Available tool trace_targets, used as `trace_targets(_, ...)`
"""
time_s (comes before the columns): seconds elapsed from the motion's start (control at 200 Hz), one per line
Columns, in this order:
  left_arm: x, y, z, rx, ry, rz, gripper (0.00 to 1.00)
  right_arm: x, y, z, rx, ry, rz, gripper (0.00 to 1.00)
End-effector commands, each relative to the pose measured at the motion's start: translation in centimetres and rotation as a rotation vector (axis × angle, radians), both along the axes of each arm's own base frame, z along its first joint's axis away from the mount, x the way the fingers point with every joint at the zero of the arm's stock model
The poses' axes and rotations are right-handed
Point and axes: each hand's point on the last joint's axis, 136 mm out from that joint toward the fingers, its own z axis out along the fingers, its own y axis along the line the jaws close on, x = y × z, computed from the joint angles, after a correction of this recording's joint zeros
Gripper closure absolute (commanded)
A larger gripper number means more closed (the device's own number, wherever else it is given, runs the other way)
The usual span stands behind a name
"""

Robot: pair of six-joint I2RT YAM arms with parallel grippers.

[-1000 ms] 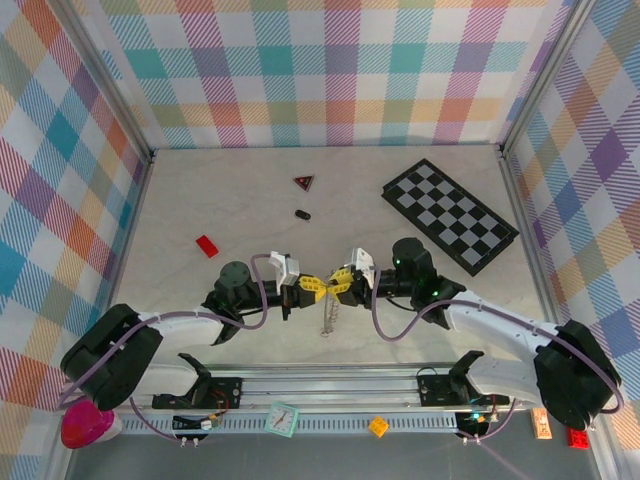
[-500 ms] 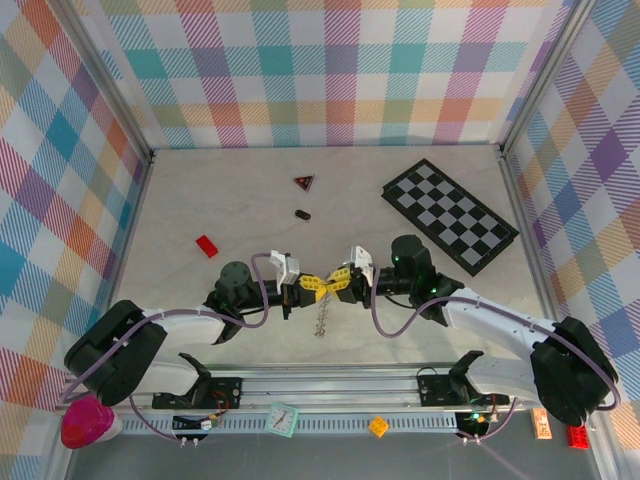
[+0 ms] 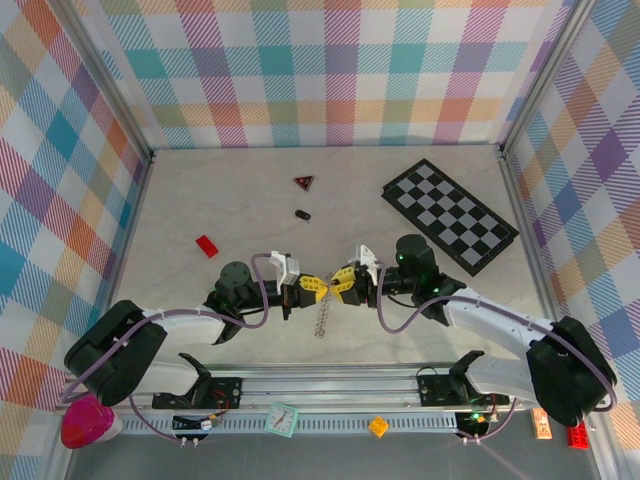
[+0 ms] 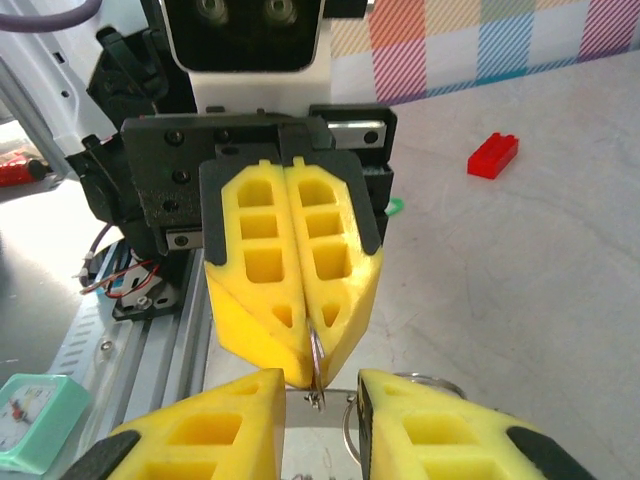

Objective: Put the keys on the keyring

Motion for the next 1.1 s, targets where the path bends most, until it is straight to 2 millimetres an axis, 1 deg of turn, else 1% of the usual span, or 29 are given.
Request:
trace_targets(0.0, -0.5, -0.2, 2.3, -0.060, -0.084, -0.041, 1.00, -0.5, 0.4, 0.4, 0.027, 0.009, 0.057, 0.75)
trace_targets(0.15, -0.5, -0.2, 2.4, -0.062, -0.085, -0.043, 1.00, -0.4, 0.8, 0.6, 0.037, 0.013, 0.072, 0.78)
trace_targets(0.24, -0.6, -0.3, 2.3, -0.062, -0.082, -0.048, 1.00, -0.2, 1.0, 1.0, 0.051, 0.010, 0.080, 0.81)
trace_targets(0.405, -0.7, -0.2, 2.4, -0.063, -0.082, -0.051, 1.00, -0.2, 1.3, 1.4, 0.072, 0.003, 0.098, 0.84)
trace_targets(0.45, -0.7, -0.2, 2.3, -0.060, -0.077, -0.050, 1.00, -0.2, 1.3, 1.5, 0.073, 0.003, 0.101, 0.87)
trace_targets(0.535, -0.6, -0.2, 2.2, -0.055, -0.076, -0.041, 1.00, -0.2, 1.4, 1.6, 0.073, 0.000, 0.111, 1.00)
trace_targets(0.575, -0.4, -0.2, 2.1, -0.050, -0.076, -0.029, 1.00, -0.2, 1.4, 1.5, 0.065, -0.002, 0.116, 1.00)
trace_targets(0.61, -0.1, -0.1, 2.0, -0.042, -0.074, -0.011, 0.95, -0.3, 1.4, 1.4, 0.053, -0.002, 0.118, 1.00)
trace_targets(0.685, 0.4, 0.2, 1.5, -0.010, -0.069, 0.034, 0.78, -0.3, 1.1, 1.2, 0.014, -0.007, 0.113, 1.00)
trace_targets(0.725, 0.5, 0.4, 1.2, 0.019, -0.068, 0.052, 0.73, -0.4, 0.9, 0.9, -0.017, -0.007, 0.111, 1.00)
trace_targets(0.83, 0.5, 0.9, 0.1, 0.134, -0.063, 0.075, 0.70, -0.5, 0.1, 0.0, -0.116, -0.005, 0.092, 1.00)
trace_targets(0.915, 0.4, 1.4, -0.3, 0.208, -0.082, 0.097, 0.69, -0.6, -0.3, -0.4, -0.177, -0.010, 0.085, 1.00)
trace_targets(1.095, 0.1, 1.1, -0.9, 0.307, -0.092, 0.073, 0.67, -0.4, -0.2, -0.6, -0.237, -0.015, 0.083, 1.00)
